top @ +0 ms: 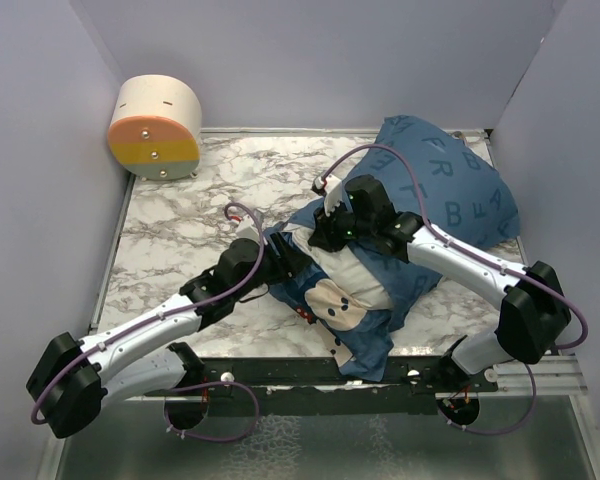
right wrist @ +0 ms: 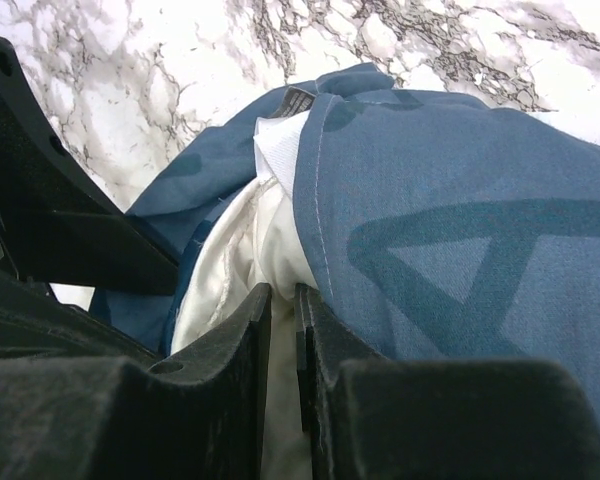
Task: Put the pillow into the pillowcase
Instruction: Stuff the pillow into the pillowcase.
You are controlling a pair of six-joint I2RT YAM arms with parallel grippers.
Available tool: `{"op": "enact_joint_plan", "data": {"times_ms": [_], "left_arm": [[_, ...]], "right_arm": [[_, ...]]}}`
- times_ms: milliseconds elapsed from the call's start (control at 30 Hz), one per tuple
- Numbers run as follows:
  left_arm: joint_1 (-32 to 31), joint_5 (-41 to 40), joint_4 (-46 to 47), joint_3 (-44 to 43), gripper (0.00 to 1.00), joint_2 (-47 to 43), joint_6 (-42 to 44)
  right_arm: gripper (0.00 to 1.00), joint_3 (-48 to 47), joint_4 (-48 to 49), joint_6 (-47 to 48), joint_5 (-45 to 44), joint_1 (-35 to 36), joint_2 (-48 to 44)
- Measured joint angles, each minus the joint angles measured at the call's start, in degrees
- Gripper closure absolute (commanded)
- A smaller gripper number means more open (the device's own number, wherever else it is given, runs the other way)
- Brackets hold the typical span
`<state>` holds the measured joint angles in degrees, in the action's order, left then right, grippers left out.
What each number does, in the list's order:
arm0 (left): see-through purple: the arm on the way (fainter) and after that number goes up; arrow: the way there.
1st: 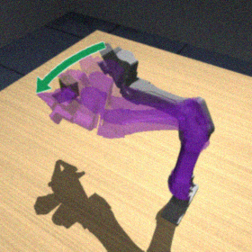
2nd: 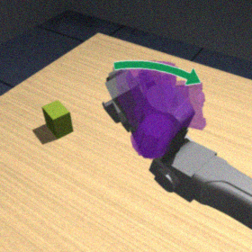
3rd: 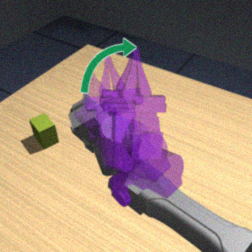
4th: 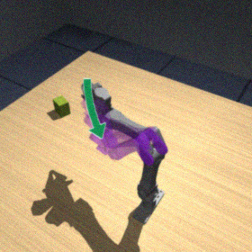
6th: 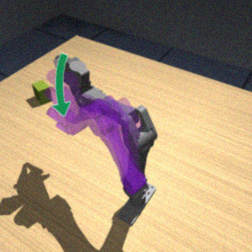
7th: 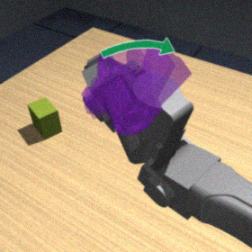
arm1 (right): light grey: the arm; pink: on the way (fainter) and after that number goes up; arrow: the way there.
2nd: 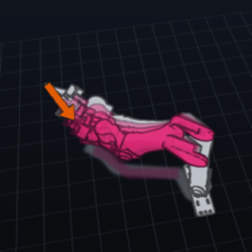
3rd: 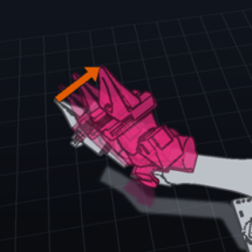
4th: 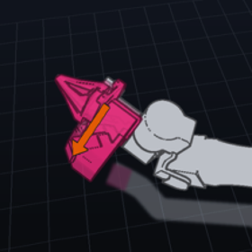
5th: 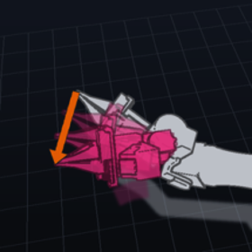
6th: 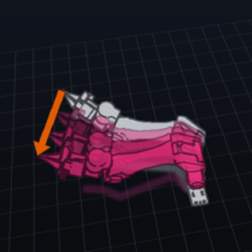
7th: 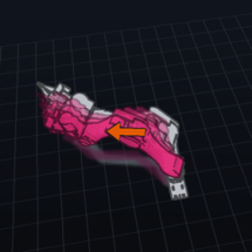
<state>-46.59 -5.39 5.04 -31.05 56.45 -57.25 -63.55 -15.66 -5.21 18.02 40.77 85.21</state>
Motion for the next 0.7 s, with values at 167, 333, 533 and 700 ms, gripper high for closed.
{"op": "enact_joint_plan", "data": {"times_ms": [167,333,533,700], "left_arm": [[0.0,0.0,1.4,0.0,0.66,1.6,0.0],[0.0,1.1,3.2,0.0,1.0,4.4,0.6],[0.3,1.1,-2.0,-1.5,1.0,0.2,4.5],[1.6,1.2,-11.1,-9.4,1.0,-5.1,9.8]], "right_arm": [[0.84,0.3,0.8,0.0,0.0,0.0,0.3],[0.84,1.0,1.8,0.0,0.0,0.0,0.8],[0.85,3.1,3.9,0.0,-0.2,-0.5,1.3],[0.89,5.4,6.7,-0.3,-0.5,-2.0,3.1]]}}
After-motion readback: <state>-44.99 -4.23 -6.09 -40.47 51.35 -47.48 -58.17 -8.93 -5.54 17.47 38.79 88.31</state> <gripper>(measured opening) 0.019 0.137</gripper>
